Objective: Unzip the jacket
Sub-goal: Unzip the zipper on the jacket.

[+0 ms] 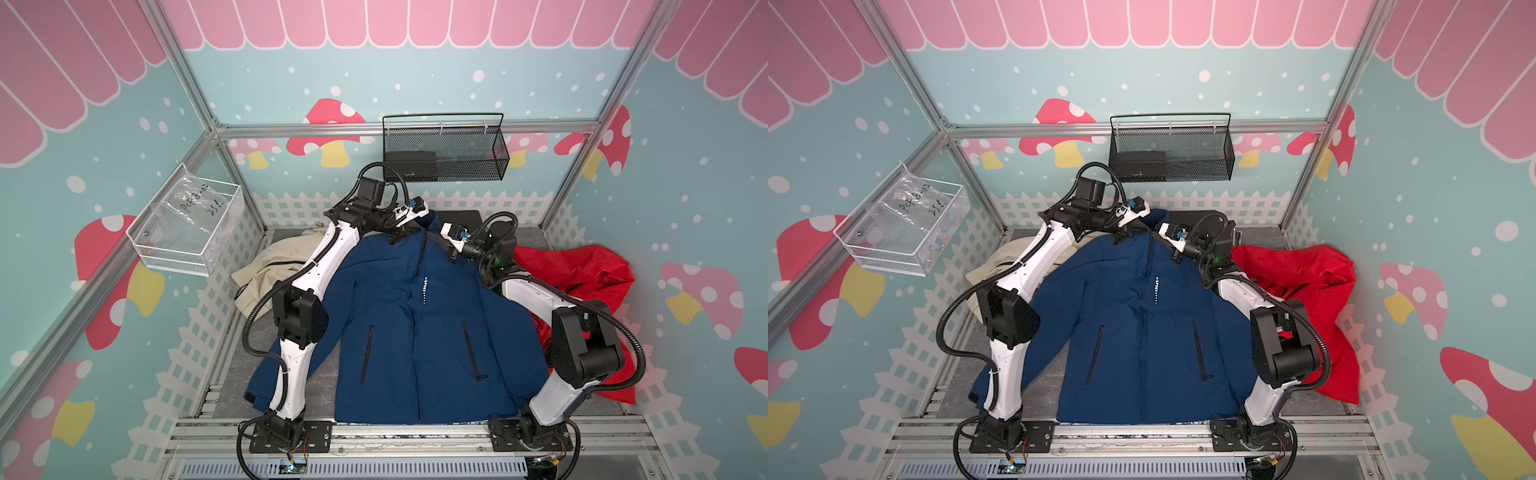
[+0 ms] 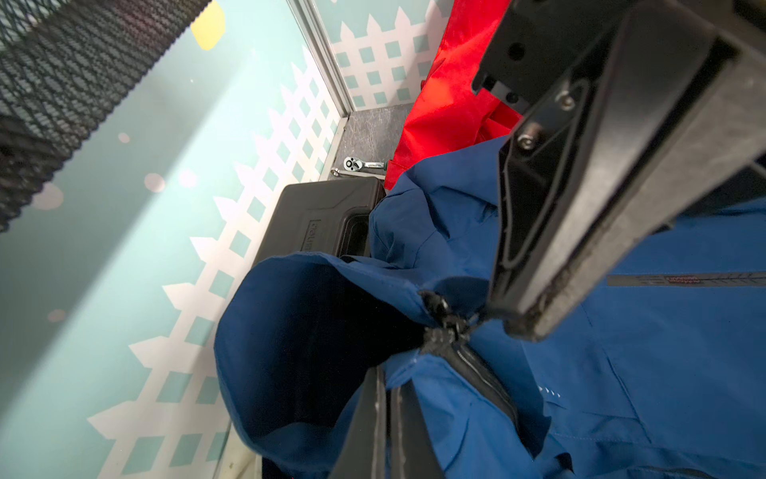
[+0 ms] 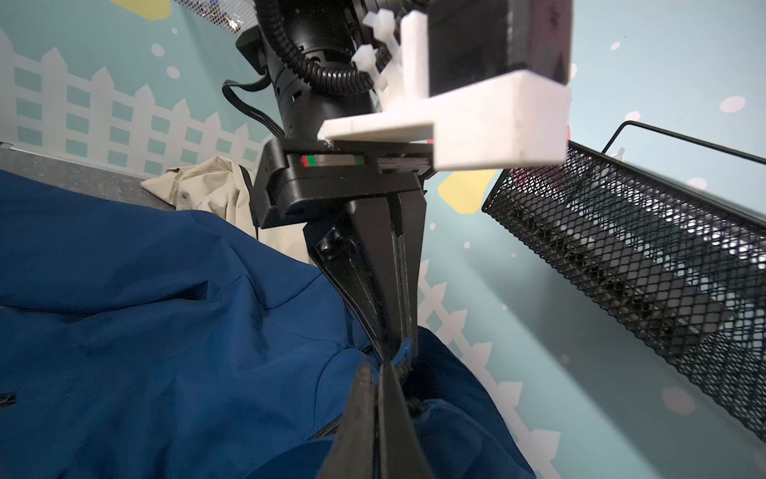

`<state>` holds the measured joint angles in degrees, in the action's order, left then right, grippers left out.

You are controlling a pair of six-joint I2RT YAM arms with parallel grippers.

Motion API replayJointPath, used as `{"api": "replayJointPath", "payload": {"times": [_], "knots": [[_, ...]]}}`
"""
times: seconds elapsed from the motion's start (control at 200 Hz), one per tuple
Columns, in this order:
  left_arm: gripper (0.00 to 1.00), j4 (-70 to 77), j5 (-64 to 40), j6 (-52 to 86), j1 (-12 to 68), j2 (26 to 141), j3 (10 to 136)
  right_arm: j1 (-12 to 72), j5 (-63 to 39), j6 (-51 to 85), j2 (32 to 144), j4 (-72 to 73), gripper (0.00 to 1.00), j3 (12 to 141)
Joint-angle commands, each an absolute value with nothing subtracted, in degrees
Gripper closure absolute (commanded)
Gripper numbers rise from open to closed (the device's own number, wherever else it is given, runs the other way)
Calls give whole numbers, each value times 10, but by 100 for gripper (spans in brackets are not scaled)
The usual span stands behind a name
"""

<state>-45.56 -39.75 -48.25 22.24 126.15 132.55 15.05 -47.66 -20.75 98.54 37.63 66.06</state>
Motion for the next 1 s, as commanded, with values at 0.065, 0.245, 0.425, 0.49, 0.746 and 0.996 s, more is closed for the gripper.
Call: {"api": "replayJointPath", "payload": {"times": [0.065,0.245,0.425,0.49,0.746,0.996], "knots": [[100,-411,-385,-456,202,1263,1369,171,-465,-273,1000,279,100,646],[100,-416,-377,-438,200,1269,1382,183,-425,-309,996,256,100,640],[100,-417,-366,-424,196,1268,1384,200,-365,-342,989,240,100,625],[100,-417,-370,-418,194,1268,1387,204,-353,-347,990,238,100,620],[100,-417,-365,-398,191,1276,1407,214,-312,-351,991,233,100,608],[100,-416,-348,-363,191,1292,1435,218,-307,-347,997,214,100,609]]}}
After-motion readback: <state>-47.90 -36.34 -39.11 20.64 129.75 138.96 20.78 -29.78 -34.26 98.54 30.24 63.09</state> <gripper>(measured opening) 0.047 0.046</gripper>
